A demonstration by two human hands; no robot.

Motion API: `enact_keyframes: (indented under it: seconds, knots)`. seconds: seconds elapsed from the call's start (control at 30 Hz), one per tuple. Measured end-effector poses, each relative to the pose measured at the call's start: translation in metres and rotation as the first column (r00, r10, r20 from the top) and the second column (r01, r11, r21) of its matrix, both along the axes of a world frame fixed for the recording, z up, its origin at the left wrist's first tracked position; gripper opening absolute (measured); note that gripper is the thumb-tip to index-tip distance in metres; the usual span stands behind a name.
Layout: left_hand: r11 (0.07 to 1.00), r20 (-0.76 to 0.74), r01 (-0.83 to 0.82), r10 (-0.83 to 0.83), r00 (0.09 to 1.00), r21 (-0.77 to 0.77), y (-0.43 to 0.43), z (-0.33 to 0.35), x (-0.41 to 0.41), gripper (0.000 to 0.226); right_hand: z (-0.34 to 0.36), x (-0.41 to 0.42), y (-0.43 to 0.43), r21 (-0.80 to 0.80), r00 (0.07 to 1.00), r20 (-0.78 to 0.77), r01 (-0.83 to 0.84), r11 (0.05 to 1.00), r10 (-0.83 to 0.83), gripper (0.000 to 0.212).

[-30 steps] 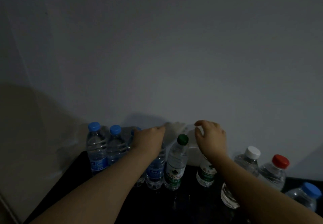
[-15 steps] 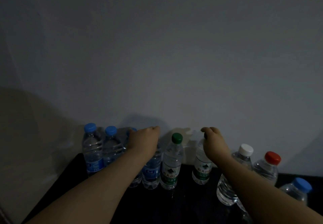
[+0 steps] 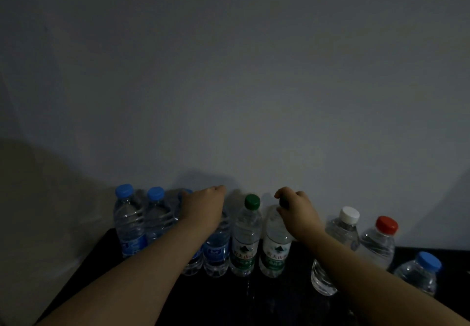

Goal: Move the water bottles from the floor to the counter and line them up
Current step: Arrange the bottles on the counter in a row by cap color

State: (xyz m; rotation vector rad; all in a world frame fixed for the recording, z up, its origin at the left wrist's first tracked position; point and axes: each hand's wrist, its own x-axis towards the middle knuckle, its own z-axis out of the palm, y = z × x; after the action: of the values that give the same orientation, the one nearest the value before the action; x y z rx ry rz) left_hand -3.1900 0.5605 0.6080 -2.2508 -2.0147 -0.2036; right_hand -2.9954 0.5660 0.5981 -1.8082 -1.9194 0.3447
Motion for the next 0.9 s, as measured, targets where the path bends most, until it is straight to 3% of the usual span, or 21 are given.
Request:
enact_keyframes:
  seconds: [0.4,0.63,0.77,0.9]
  knots:
    - [1.000,-0.011,-0.018,0.018,1.000,-0.009,-0.002,0.002,0.001,0.024,0.003,-0.008,0.002,-0.046,0.999,0.028,-0.026,0.999,0.027,0.034]
    - [0.989,0.004,-0.048,0.049,0.999,-0.139,-0.003,0.027,0.008,0.023,-0.002,-0.006,0.003,-0.061,0.999,0.007,-0.048,0.997,0.049,0.037]
    - [0.987,0.042,0.093,-0.088,0.995,-0.133,0.001,0.027,0.021,0.043,-0.004,-0.005,0.005,-0.050,0.999,-0.005,-0.051,0.997,0.051,0.038]
    - [0.974,0.017,0.172,-0.171,0.985,-0.146,0.004,0.012,0.035,0.043,-0.006,-0.003,0.005,-0.042,0.998,-0.007,-0.058,0.997,0.057,0.039]
